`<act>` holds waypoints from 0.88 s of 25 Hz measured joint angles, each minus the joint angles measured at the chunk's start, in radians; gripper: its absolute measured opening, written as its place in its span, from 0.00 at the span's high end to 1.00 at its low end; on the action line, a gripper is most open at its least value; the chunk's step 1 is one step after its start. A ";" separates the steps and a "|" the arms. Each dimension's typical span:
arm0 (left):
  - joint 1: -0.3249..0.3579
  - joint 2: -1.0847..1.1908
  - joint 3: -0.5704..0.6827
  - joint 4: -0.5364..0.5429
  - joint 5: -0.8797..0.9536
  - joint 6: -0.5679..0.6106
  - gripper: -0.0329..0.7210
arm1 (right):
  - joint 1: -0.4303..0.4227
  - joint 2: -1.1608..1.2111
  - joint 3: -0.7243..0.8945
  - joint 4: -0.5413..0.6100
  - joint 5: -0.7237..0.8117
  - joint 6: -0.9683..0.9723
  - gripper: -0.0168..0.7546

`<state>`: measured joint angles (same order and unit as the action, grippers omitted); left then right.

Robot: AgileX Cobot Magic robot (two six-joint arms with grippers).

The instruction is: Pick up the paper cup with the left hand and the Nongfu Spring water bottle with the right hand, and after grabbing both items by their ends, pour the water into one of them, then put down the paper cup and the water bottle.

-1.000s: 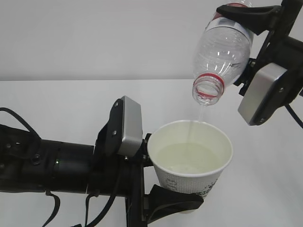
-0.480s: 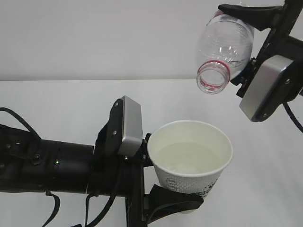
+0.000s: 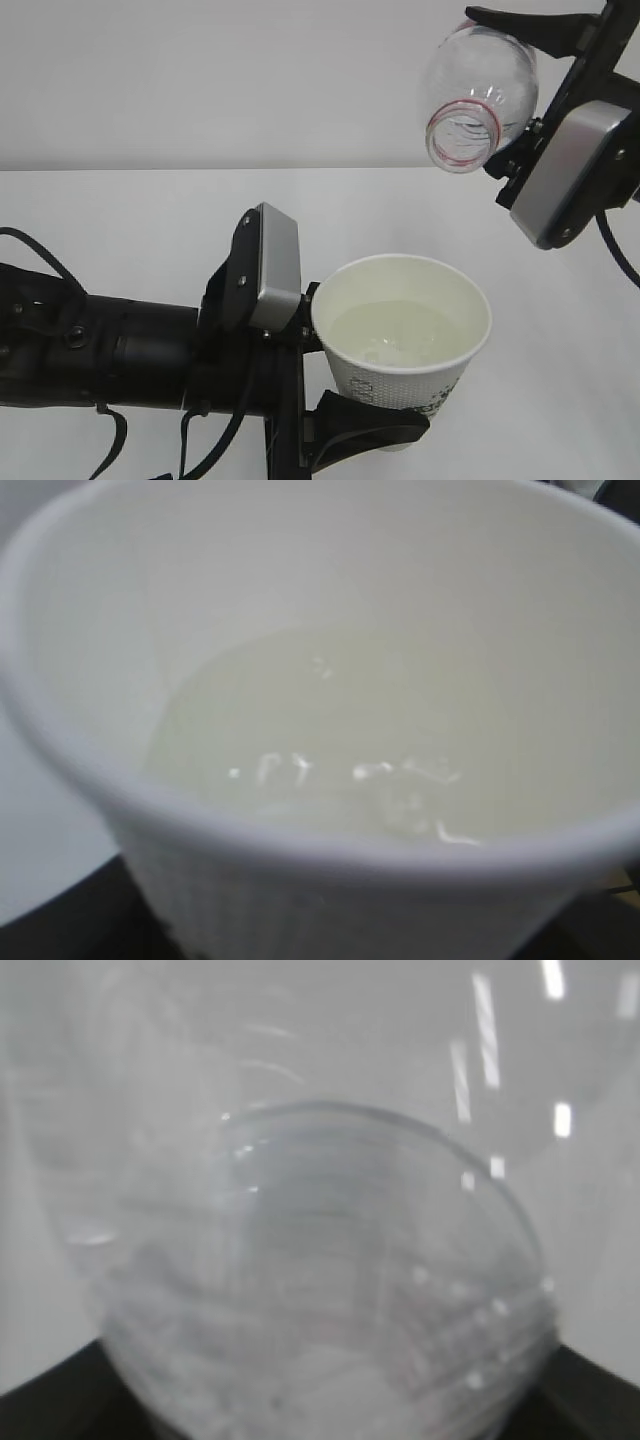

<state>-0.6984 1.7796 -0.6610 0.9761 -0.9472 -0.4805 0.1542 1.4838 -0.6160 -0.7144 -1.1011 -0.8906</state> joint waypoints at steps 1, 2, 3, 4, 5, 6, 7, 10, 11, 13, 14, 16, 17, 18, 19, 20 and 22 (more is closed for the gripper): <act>0.000 0.000 0.000 0.000 0.000 0.000 0.26 | 0.000 0.000 0.000 0.000 0.000 0.006 0.30; 0.000 0.000 0.000 0.000 0.000 0.000 0.26 | 0.000 0.000 0.000 0.000 0.000 0.011 0.30; 0.000 0.000 0.000 0.000 0.000 0.000 0.26 | 0.000 0.000 0.000 0.000 0.000 0.018 0.30; 0.000 0.000 0.000 0.000 0.000 0.000 0.26 | 0.000 0.000 0.000 0.000 0.000 0.033 0.30; 0.000 0.000 0.000 0.000 0.000 0.000 0.26 | 0.000 0.000 0.000 0.000 0.000 0.048 0.30; 0.000 0.000 0.000 0.000 0.001 0.000 0.26 | 0.000 0.000 0.000 0.000 0.000 0.060 0.30; 0.000 0.000 0.000 0.000 0.002 0.000 0.26 | 0.000 0.000 0.000 0.000 0.000 0.070 0.30; 0.000 0.000 0.000 0.000 0.013 0.000 0.26 | 0.000 0.000 0.000 0.002 0.000 0.106 0.30; 0.000 0.000 0.000 0.000 0.016 0.000 0.26 | 0.000 0.000 0.000 0.002 0.000 0.122 0.30; 0.000 0.000 0.000 0.000 0.025 0.000 0.26 | 0.000 0.000 0.000 0.002 0.000 0.145 0.30; 0.000 0.000 0.000 0.000 0.029 0.000 0.26 | 0.000 0.000 0.000 0.004 0.000 0.155 0.30; 0.000 0.000 0.000 0.000 0.036 0.000 0.26 | 0.000 0.000 0.000 0.004 0.000 0.180 0.30; 0.000 0.000 0.000 0.000 0.040 0.000 0.26 | 0.000 0.000 0.000 0.004 0.000 0.189 0.30; 0.000 0.000 0.000 0.000 0.042 0.000 0.26 | 0.000 0.000 0.000 0.004 0.000 0.203 0.30; 0.000 0.000 0.000 0.000 0.046 0.000 0.26 | 0.000 0.000 0.000 0.004 0.000 0.213 0.30; 0.000 0.000 0.000 0.000 0.048 0.000 0.26 | 0.000 0.000 0.000 0.004 0.000 0.222 0.30; 0.000 0.000 0.000 0.000 0.051 0.000 0.26 | 0.000 0.000 0.000 0.004 0.000 0.249 0.30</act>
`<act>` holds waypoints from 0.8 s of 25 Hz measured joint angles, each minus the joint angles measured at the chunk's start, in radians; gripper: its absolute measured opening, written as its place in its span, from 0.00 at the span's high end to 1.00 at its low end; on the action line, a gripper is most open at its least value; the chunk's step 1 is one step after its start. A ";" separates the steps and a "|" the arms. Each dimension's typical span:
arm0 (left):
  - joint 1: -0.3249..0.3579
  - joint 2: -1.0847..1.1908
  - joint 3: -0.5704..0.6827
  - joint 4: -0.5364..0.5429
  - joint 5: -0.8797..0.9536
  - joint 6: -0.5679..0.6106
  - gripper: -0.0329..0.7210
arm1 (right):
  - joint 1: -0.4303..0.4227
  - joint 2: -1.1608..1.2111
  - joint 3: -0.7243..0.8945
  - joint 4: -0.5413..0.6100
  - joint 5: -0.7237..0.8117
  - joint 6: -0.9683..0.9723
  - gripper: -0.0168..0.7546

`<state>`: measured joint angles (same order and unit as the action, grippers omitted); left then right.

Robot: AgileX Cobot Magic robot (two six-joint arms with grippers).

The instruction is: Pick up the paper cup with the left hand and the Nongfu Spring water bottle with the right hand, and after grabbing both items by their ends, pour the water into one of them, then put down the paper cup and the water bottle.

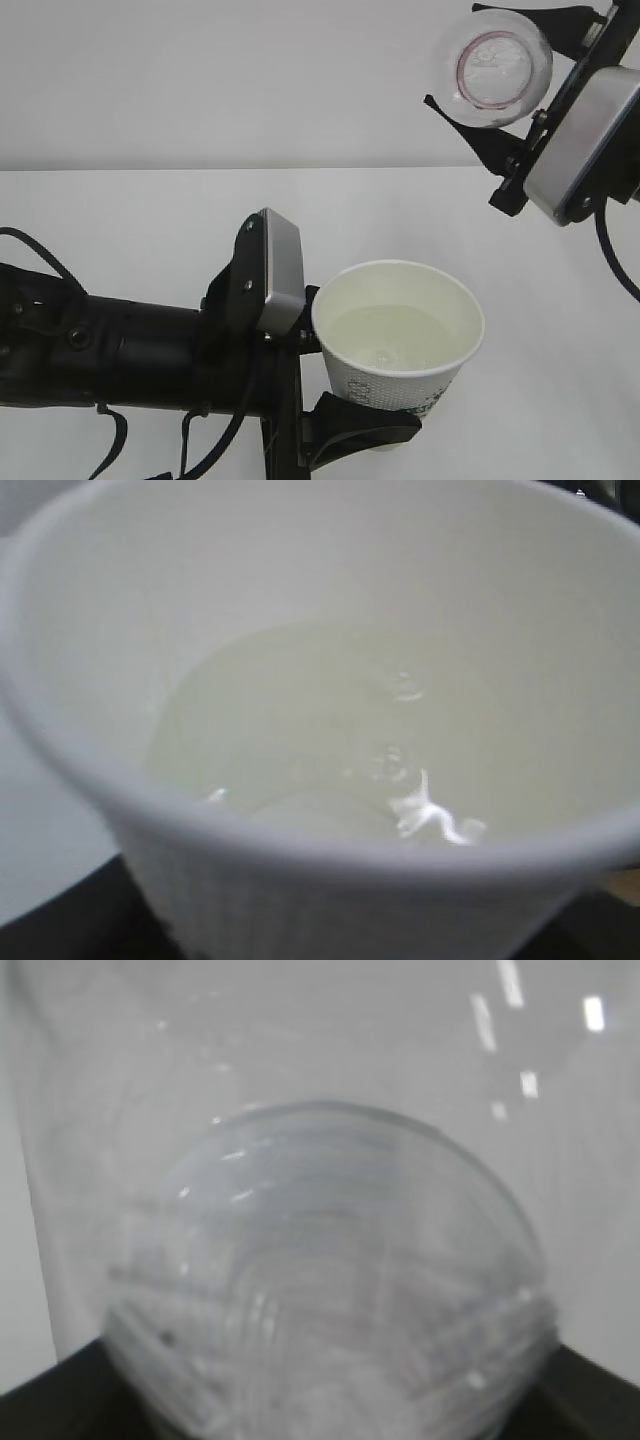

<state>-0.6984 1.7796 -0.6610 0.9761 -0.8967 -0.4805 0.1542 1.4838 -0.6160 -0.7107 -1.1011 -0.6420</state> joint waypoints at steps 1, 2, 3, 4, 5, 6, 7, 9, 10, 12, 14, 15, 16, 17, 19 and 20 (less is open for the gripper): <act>0.000 0.000 0.000 0.000 0.002 0.000 0.26 | 0.000 0.000 0.000 0.002 0.000 0.010 0.30; 0.000 0.000 0.000 0.000 0.002 0.000 0.26 | 0.000 0.000 0.000 0.002 0.000 0.017 0.30; 0.000 0.000 0.000 0.000 0.002 0.000 0.26 | 0.000 0.000 0.000 0.004 0.000 0.029 0.30; 0.000 0.000 0.000 0.000 0.002 0.000 0.26 | 0.000 0.000 0.000 0.004 0.000 0.032 0.30; 0.000 0.000 0.000 0.000 0.002 0.000 0.26 | 0.000 0.000 0.000 0.004 0.000 0.037 0.30; 0.000 0.000 0.000 0.000 0.002 0.000 0.26 | 0.000 0.000 0.000 0.004 0.000 0.041 0.30; 0.000 0.000 0.000 0.000 0.002 0.000 0.26 | 0.000 0.000 0.000 0.004 0.000 0.048 0.30; 0.000 0.000 0.000 -0.001 0.002 0.000 0.26 | 0.000 0.000 0.000 0.006 0.000 0.064 0.30; 0.000 0.000 0.000 -0.001 0.002 0.000 0.26 | 0.000 0.000 0.000 0.007 0.000 0.070 0.30; 0.000 0.000 0.000 -0.001 0.002 0.000 0.26 | 0.000 0.000 0.000 0.007 0.000 0.087 0.30; 0.000 0.000 0.000 -0.001 0.002 0.000 0.26 | 0.000 0.000 0.000 0.007 0.000 0.099 0.30; 0.000 0.000 0.000 -0.001 0.002 0.000 0.26 | 0.000 0.000 0.000 0.007 0.000 0.103 0.30; 0.000 0.000 0.000 -0.001 0.002 0.000 0.26 | 0.000 0.000 0.000 0.007 0.000 0.108 0.30; 0.000 0.000 0.000 -0.001 0.002 0.000 0.26 | 0.000 0.000 0.000 0.007 0.000 0.115 0.30; 0.000 0.000 0.000 -0.001 0.002 0.000 0.26 | 0.000 0.000 0.000 0.007 0.000 0.139 0.30; 0.000 0.000 0.000 -0.001 0.002 0.000 0.26 | 0.000 0.000 0.000 0.007 0.000 0.148 0.30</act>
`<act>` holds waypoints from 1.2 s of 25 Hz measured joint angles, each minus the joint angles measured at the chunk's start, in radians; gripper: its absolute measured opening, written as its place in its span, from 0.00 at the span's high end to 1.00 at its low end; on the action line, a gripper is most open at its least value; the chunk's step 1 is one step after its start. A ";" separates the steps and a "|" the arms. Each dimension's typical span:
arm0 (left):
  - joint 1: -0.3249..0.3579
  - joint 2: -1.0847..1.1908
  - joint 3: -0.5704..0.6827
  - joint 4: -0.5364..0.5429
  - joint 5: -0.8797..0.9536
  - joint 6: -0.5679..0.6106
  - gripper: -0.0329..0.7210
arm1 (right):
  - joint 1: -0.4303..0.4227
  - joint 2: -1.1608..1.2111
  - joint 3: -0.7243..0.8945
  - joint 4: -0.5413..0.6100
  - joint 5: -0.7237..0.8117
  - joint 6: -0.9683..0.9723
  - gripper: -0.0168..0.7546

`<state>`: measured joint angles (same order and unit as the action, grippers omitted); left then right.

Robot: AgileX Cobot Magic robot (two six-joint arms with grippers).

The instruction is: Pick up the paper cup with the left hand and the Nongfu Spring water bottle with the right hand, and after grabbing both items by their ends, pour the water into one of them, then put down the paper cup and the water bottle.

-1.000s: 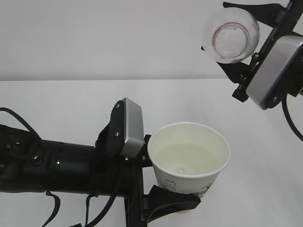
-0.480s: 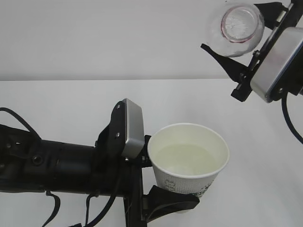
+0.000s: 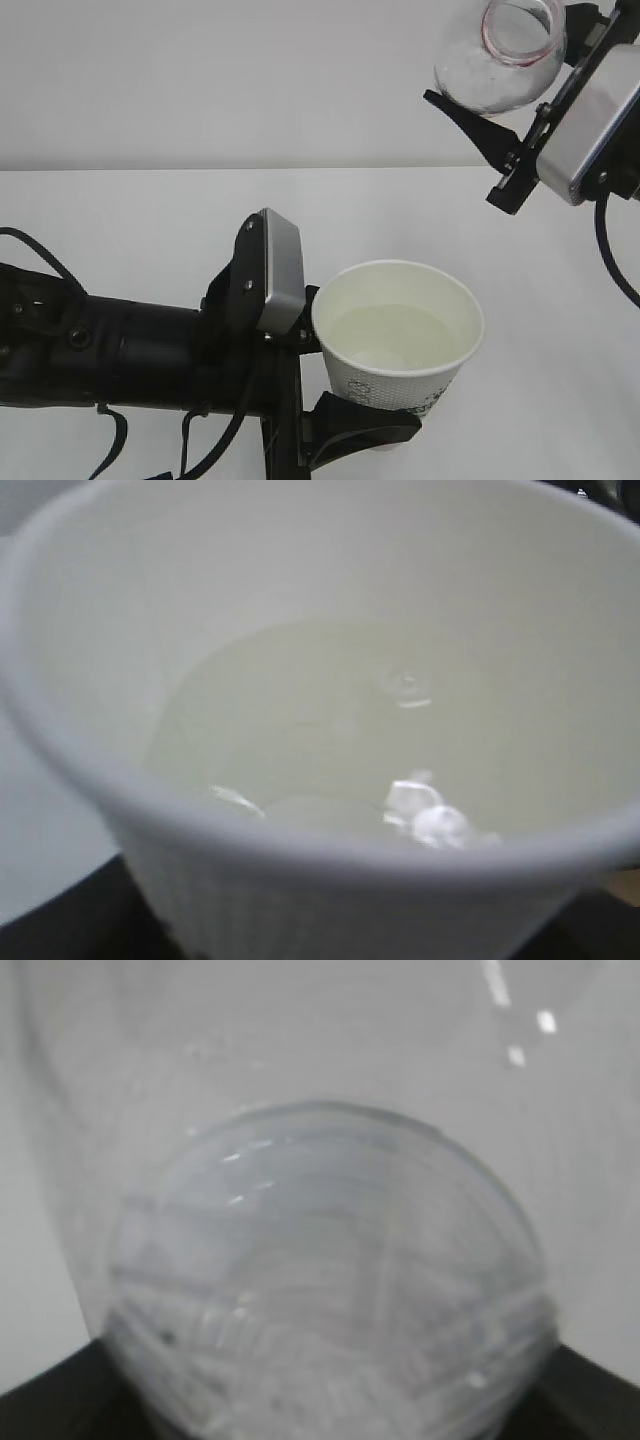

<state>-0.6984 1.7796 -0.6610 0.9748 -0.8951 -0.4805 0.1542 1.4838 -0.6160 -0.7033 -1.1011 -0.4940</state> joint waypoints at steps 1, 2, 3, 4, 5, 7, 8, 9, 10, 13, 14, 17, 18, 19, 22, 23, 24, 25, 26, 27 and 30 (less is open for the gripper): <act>0.000 0.000 0.000 0.000 0.000 0.000 0.26 | 0.000 0.000 0.000 0.000 0.000 0.013 0.30; 0.000 0.000 0.000 0.000 0.000 0.000 0.26 | 0.000 0.000 0.000 0.000 0.000 0.020 0.30; 0.000 0.000 0.000 0.000 0.000 0.000 0.26 | 0.000 0.000 0.000 0.000 0.000 0.026 0.30; 0.000 0.000 0.000 0.000 0.000 0.000 0.26 | 0.000 0.000 0.000 0.000 0.000 0.039 0.30; 0.000 0.000 0.000 0.000 0.000 0.000 0.26 | 0.000 0.000 0.000 0.000 0.000 0.051 0.30; 0.000 0.000 0.000 0.000 0.000 0.000 0.26 | 0.000 0.000 0.000 0.005 0.000 0.077 0.30; 0.000 0.000 0.000 0.000 0.000 0.000 0.26 | 0.000 0.000 0.000 0.006 0.000 0.094 0.30; 0.000 0.000 0.000 0.000 0.000 0.000 0.26 | 0.000 0.000 0.000 0.011 0.000 0.106 0.30; 0.000 0.000 0.000 0.000 0.000 0.000 0.26 | 0.000 0.000 0.000 0.014 0.000 0.121 0.30; 0.000 0.000 0.000 -0.001 0.000 0.000 0.26 | 0.000 0.000 0.000 0.029 0.000 0.170 0.30; 0.000 0.000 0.000 -0.001 0.000 0.000 0.26 | 0.000 0.000 0.000 0.037 0.000 0.195 0.30; 0.000 0.000 0.000 -0.001 0.000 0.000 0.26 | 0.000 0.000 0.000 0.040 0.000 0.242 0.30; 0.000 0.000 0.000 -0.001 0.000 0.000 0.26 | 0.000 0.000 0.000 0.042 0.000 0.259 0.30; 0.000 0.000 0.000 -0.001 0.000 0.000 0.26 | 0.000 0.000 0.000 0.042 0.000 0.278 0.30; 0.000 0.000 0.000 -0.001 0.000 0.000 0.26 | 0.000 0.000 0.000 0.044 0.000 0.328 0.30; 0.000 0.000 0.000 -0.002 0.000 0.000 0.26 | 0.000 0.000 0.000 0.044 0.000 0.345 0.30; 0.000 0.000 0.000 -0.002 0.000 0.000 0.26 | 0.000 0.000 0.000 0.044 0.000 0.358 0.30; 0.000 0.000 0.000 -0.002 0.000 0.000 0.26 | 0.000 0.000 0.000 0.044 0.000 0.374 0.30; 0.000 0.000 0.000 -0.002 0.000 0.000 0.26 | 0.000 0.000 0.000 0.044 0.000 0.390 0.30; 0.000 0.000 0.000 -0.002 0.000 0.000 0.26 | 0.000 0.000 0.000 0.044 0.002 0.404 0.30; 0.000 0.000 0.000 -0.002 0.000 0.000 0.26 | 0.000 0.000 0.000 0.044 0.014 0.458 0.30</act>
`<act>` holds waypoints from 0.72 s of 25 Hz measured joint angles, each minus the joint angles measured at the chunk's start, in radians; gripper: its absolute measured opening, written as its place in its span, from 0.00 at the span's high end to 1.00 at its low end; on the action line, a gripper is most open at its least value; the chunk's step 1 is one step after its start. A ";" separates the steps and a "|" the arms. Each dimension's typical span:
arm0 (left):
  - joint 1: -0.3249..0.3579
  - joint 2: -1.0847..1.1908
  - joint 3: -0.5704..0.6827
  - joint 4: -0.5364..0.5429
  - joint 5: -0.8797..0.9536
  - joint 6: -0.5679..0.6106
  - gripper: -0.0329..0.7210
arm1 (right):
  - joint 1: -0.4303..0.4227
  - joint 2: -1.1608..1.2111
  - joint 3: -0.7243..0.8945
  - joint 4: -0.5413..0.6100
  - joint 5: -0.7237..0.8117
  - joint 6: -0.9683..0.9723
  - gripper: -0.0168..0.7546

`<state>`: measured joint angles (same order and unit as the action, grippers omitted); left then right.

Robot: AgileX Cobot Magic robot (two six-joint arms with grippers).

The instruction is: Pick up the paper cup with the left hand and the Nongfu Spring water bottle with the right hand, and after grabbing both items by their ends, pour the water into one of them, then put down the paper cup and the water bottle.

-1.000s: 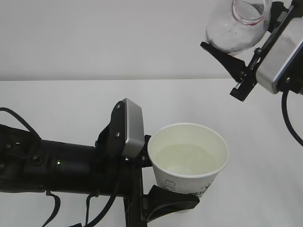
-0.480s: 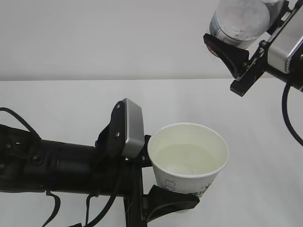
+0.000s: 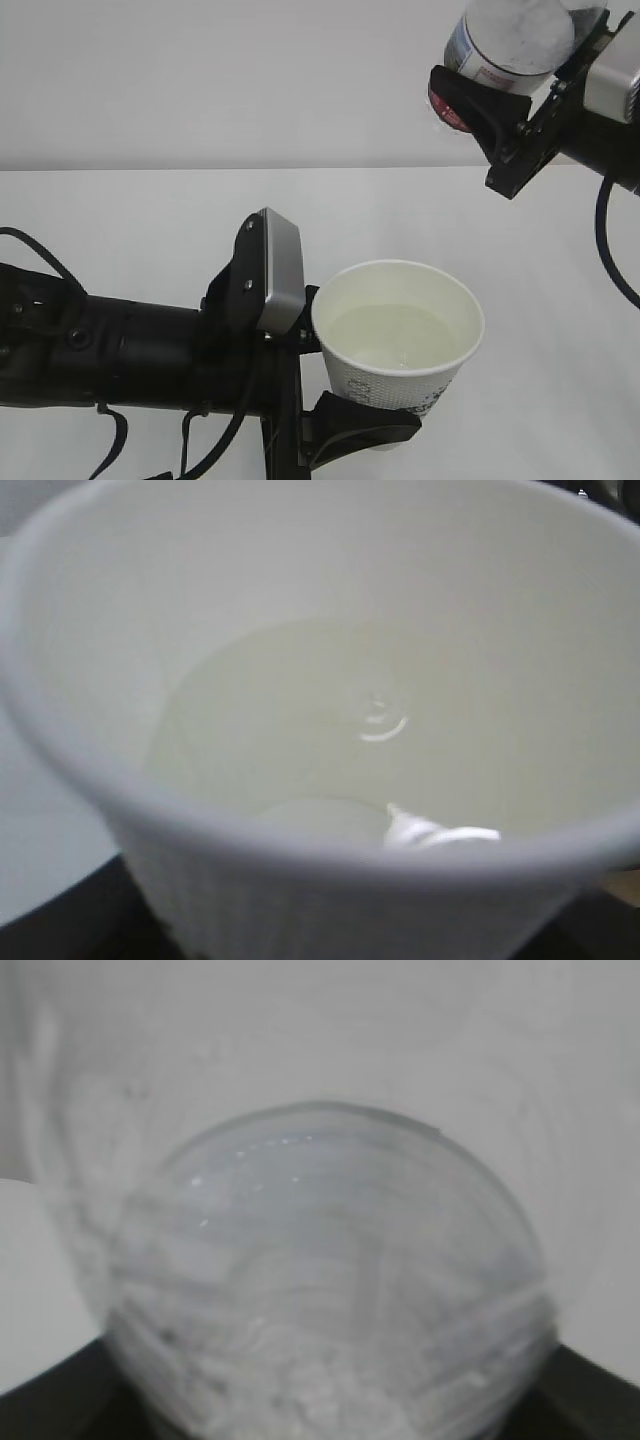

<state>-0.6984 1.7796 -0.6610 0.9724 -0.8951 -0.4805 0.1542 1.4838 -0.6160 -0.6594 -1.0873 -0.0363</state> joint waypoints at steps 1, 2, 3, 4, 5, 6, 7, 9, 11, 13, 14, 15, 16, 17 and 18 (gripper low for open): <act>0.000 0.000 0.000 0.000 0.000 0.000 0.26 | 0.000 0.000 0.000 0.000 0.004 0.017 0.30; 0.000 0.000 0.000 0.000 0.000 0.000 0.26 | 0.000 0.000 0.000 0.000 0.007 0.031 0.30; 0.000 0.000 0.000 0.000 0.000 0.000 0.26 | 0.000 0.000 0.000 0.000 0.009 0.045 0.30; 0.000 0.000 0.000 0.000 0.000 0.000 0.26 | 0.000 0.000 0.000 0.000 0.009 0.060 0.30; 0.000 0.000 0.000 0.000 0.000 0.000 0.26 | 0.000 0.000 0.000 0.000 0.009 0.068 0.30; 0.000 0.000 0.000 0.000 0.000 0.000 0.26 | 0.000 0.000 0.000 0.000 0.009 0.076 0.30; 0.000 0.000 0.000 0.000 0.000 0.000 0.26 | 0.000 0.000 0.000 0.000 0.009 0.080 0.30; 0.000 0.000 0.000 0.000 0.000 0.000 0.26 | 0.000 0.000 0.000 0.000 0.009 0.089 0.30; 0.000 0.000 0.000 0.000 0.000 0.000 0.26 | 0.000 0.000 0.000 0.000 0.009 0.117 0.30; 0.000 0.000 0.000 0.000 0.000 0.000 0.26 | 0.000 0.000 0.000 0.000 0.009 0.162 0.30; 0.000 0.000 0.000 0.000 0.000 0.000 0.26 | 0.000 0.000 0.000 0.000 0.009 0.180 0.30; 0.000 0.000 0.000 0.000 0.000 0.000 0.26 | 0.000 0.000 0.000 0.000 0.009 0.194 0.30; 0.000 0.000 0.000 0.000 0.000 0.000 0.26 | 0.000 0.000 0.000 0.000 0.009 0.209 0.30; 0.000 0.000 0.000 0.000 0.000 0.000 0.26 | 0.000 0.000 0.000 0.000 0.009 0.216 0.30; 0.000 0.000 0.000 0.000 0.000 0.000 0.26 | 0.000 0.000 0.000 0.000 0.009 0.219 0.30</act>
<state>-0.6984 1.7796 -0.6610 0.9724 -0.8951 -0.4805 0.1542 1.4838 -0.6160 -0.6594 -1.0786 0.1830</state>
